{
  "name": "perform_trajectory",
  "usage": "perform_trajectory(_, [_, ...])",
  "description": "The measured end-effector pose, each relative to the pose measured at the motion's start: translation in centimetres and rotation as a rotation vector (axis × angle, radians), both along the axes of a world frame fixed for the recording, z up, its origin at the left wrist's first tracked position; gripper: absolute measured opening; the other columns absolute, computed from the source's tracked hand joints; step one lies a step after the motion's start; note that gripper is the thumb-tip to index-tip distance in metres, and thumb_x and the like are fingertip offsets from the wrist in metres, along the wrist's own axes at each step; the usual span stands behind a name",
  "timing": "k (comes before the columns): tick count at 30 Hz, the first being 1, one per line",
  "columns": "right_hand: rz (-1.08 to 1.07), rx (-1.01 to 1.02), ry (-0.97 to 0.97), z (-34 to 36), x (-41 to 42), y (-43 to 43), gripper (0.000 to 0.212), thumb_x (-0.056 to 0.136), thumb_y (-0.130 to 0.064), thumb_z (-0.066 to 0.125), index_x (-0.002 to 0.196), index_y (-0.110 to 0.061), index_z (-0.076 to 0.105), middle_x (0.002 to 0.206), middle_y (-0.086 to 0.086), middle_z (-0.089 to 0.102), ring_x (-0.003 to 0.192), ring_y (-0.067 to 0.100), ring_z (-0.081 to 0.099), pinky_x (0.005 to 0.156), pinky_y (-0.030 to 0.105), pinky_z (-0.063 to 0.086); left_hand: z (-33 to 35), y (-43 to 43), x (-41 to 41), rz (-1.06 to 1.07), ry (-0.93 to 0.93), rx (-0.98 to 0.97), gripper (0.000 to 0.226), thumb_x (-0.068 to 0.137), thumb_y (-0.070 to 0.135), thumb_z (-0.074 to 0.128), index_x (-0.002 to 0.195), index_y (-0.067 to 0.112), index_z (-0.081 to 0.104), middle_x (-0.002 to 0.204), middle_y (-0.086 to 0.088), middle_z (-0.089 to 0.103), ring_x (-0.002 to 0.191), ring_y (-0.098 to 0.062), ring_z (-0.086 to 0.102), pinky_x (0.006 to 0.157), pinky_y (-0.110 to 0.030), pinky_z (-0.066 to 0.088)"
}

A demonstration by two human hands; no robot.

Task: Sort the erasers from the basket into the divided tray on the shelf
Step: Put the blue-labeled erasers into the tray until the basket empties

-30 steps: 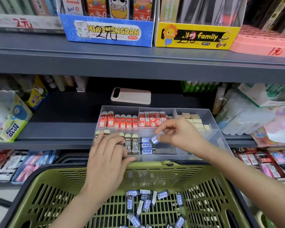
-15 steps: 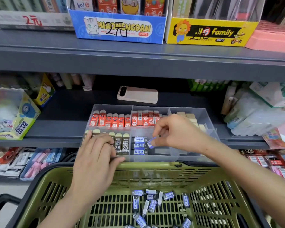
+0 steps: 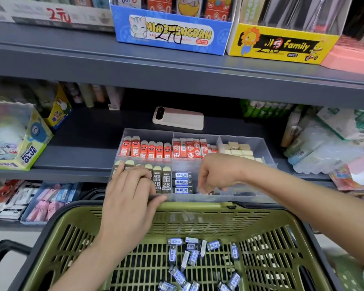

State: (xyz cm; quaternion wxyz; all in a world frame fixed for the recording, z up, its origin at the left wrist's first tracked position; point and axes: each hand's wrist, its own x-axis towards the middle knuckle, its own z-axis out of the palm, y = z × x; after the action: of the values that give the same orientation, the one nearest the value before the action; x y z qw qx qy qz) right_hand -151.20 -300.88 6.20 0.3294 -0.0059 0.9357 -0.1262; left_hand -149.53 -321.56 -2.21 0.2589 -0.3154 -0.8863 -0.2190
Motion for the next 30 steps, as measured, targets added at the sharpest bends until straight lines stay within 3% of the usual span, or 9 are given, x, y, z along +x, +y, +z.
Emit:
perform_trajectory(4, [-0.005,0.072,-0.123,-0.1,-0.7,-0.4,0.023,0.086,-0.004,0.057,0.105,-0.004,0.069,0.050,0.002,0.057,0.039,0.008,0.043,0.048,0.018,0.037,0.2,0.0,0.1,-0.009,-0.006,-0.004,0.029,0.086,0.036,0.050,0.071,0.011,0.054,0.090,-0.006,0.058,0.094,-0.026,0.059,0.109,-0.045,0.030])
perform_trajectory(6, [-0.038,0.049,-0.161,0.1,-0.8,-0.6,0.022,0.088,-0.006,0.055,0.106,-0.002,0.068,0.067,0.008,0.069,0.032,0.005,0.041,0.042,0.016,0.032,0.2,-0.1,0.1,-0.010,-0.008,-0.004,0.028,0.086,0.035,0.050,0.070,0.011,0.053,0.090,-0.006,0.058,0.093,-0.027,0.060,0.109,-0.044,0.030])
perform_trajectory(8, [-0.078,-0.007,-0.176,0.5,-0.6,-0.5,0.022,0.089,-0.009,0.054,0.105,0.001,0.066,0.104,0.015,0.069,0.034,0.004,0.044,0.039,0.015,0.032,0.3,-0.1,0.1,-0.013,-0.016,0.002,0.028,0.085,0.036,0.050,0.070,0.012,0.053,0.090,-0.006,0.058,0.093,-0.026,0.059,0.109,-0.044,0.030])
perform_trajectory(12, [-0.031,-0.023,-0.157,0.8,0.2,-0.4,0.030,0.095,-0.021,0.050,0.095,0.005,0.065,0.112,0.018,0.065,0.049,0.011,0.044,0.044,0.017,0.036,0.2,-0.1,0.0,-0.017,-0.026,0.007,0.028,0.085,0.036,0.051,0.071,0.012,0.054,0.091,-0.006,0.058,0.093,-0.026,0.058,0.108,-0.044,0.031])
perform_trajectory(14, [0.033,0.027,-0.145,0.9,0.5,-0.4,0.034,0.098,-0.030,0.043,0.083,-0.004,0.057,0.103,0.016,0.065,0.052,0.014,0.045,0.049,0.019,0.037,0.2,-0.1,0.0,-0.019,-0.026,0.016,0.028,0.084,0.035,0.051,0.071,0.011,0.054,0.091,-0.006,0.059,0.092,-0.027,0.058,0.107,-0.044,0.032])
perform_trajectory(19, [0.073,0.080,-0.103,1.2,1.2,-0.7,0.052,0.100,-0.040,0.033,0.102,0.004,0.060,0.071,0.007,0.049,0.056,0.018,0.048,0.056,0.023,0.037,0.1,0.0,0.0,-0.026,-0.031,0.038,0.028,0.084,0.035,0.053,0.071,0.010,0.055,0.090,-0.006,0.059,0.091,-0.028,0.058,0.106,-0.042,0.033])
perform_trajectory(24, [0.085,-0.035,0.152,2.1,2.9,-0.4,0.044,0.100,-0.035,0.036,0.069,-0.006,0.047,0.064,0.007,0.040,0.062,0.020,0.040,0.071,0.035,0.038,0.2,-0.1,-0.1,-0.038,-0.027,0.028,0.026,0.084,0.031,0.060,0.073,0.008,0.058,0.090,-0.009,0.060,0.089,-0.030,0.058,0.100,-0.042,0.036])
perform_trajectory(27, [0.037,-0.189,0.305,2.5,5.1,-0.4,0.043,0.099,-0.033,0.041,0.078,0.001,0.057,0.070,0.014,0.054,0.067,0.026,0.050,0.069,0.033,0.043,0.6,-0.2,0.5,-0.033,-0.028,0.042,0.022,0.078,0.020,0.075,0.075,0.004,0.060,0.091,-0.012,0.061,0.091,-0.032,0.058,0.089,-0.045,0.042])
perform_trajectory(30, [-0.112,-0.495,0.497,1.9,8.5,-0.5,0.032,0.093,-0.032,0.052,0.091,-0.005,0.068,0.085,0.017,0.067,0.069,0.022,0.058,0.061,0.022,0.047,1.0,-1.1,1.5,-0.020,0.001,0.069,0.019,0.083,0.023,0.066,0.081,0.005,0.062,0.095,-0.012,0.060,0.095,-0.027,0.052,0.086,-0.037,0.037])
